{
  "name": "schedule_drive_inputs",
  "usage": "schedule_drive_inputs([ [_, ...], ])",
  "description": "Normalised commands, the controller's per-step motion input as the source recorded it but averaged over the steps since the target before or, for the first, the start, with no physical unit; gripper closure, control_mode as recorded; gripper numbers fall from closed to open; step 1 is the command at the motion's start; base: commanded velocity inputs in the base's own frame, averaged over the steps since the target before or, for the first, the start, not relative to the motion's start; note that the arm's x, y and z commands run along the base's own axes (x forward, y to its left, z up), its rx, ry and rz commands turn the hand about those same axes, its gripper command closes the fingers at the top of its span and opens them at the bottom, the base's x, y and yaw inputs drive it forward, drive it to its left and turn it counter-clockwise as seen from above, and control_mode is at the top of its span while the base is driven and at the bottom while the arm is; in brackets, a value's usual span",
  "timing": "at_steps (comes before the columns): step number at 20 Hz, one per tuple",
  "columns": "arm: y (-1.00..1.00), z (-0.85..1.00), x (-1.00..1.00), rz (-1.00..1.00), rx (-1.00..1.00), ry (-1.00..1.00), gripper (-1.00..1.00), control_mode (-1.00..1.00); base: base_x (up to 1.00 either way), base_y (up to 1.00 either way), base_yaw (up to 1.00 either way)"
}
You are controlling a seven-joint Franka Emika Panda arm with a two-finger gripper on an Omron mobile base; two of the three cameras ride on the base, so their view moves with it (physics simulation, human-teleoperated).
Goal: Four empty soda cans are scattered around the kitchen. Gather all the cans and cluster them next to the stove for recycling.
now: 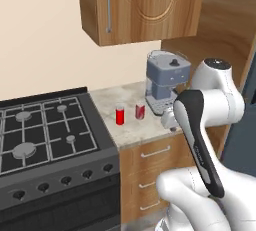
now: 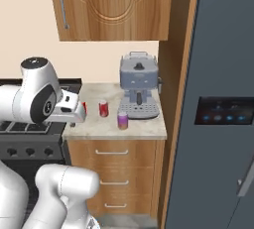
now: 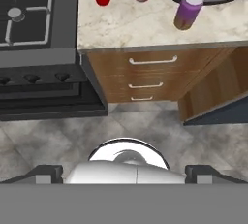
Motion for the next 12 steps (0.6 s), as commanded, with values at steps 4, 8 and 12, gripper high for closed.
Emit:
schedule_drive_inputs([
  [4, 0.00, 0.00, 0.00, 0.00, 0.00, 0.00, -1.00, 1.00, -0.92, 0.04, 0.00],
  [8, 0.00, 0.00, 0.00, 0.00, 0.00, 0.00, -1.00, 1.00, -0.92, 0.23, 0.00],
  [12, 0.00, 0.00, 0.00, 0.00, 0.00, 0.00, -1.00, 1.00, -0.43, 0.65, 0.01],
])
